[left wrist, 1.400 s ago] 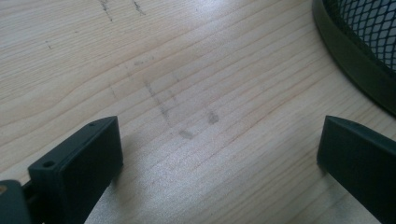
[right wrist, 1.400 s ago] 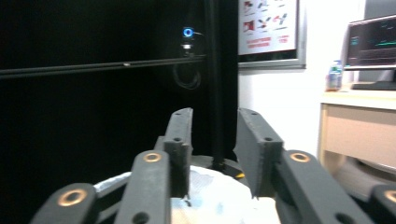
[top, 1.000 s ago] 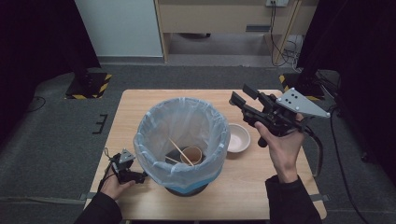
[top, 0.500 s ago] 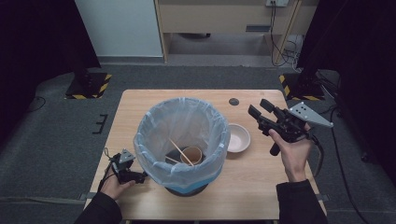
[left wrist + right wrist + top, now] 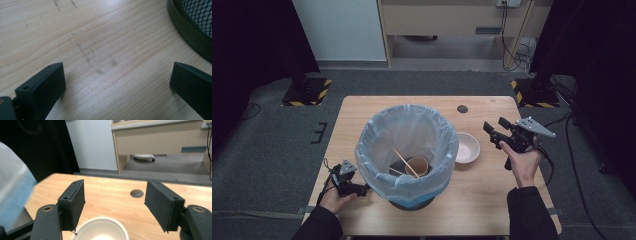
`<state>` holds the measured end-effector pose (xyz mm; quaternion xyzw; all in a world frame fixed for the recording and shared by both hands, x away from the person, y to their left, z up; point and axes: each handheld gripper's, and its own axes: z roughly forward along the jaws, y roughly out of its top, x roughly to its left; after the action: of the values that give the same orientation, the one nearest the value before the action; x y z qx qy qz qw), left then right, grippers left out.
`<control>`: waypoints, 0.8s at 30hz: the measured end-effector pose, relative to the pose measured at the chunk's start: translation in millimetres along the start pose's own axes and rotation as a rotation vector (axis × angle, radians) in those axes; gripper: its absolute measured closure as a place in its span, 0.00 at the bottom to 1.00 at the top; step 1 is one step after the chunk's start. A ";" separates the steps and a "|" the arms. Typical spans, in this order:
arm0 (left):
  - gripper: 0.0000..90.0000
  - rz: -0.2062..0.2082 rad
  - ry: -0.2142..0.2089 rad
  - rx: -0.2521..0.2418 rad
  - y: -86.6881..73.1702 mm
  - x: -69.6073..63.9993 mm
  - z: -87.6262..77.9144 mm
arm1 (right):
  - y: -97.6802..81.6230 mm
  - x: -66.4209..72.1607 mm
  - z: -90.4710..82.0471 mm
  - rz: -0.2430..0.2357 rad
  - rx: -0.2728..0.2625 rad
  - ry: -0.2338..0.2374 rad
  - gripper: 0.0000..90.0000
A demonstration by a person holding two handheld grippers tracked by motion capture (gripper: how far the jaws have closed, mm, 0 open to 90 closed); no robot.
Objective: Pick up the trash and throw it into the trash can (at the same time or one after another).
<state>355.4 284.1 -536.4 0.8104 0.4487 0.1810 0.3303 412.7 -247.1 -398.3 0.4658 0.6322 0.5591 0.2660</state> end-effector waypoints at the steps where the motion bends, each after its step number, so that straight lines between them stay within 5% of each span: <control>1: 0.00 0.000 0.001 0.000 0.0 0.0 0.0 | -2.8 -1.3 2.5 0.001 0.010 -0.005 0.34; 7: 0.00 0.000 0.001 0.000 0.0 0.0 0.0 | -18.9 -7.6 17.5 -0.008 0.062 -0.023 0.31; 17: 0.00 0.000 0.000 0.000 0.0 0.0 0.0 | -48.8 -15.0 40.2 -0.053 0.211 -0.048 0.40; 24: 0.00 0.001 -0.001 -0.001 0.1 0.0 0.2 | -67.0 -19.1 53.6 -0.027 0.266 -0.060 0.42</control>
<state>355.6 283.9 -536.5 0.8105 0.4482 0.1810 0.3308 447.3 -235.4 -478.3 0.5049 0.6988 0.4525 0.2283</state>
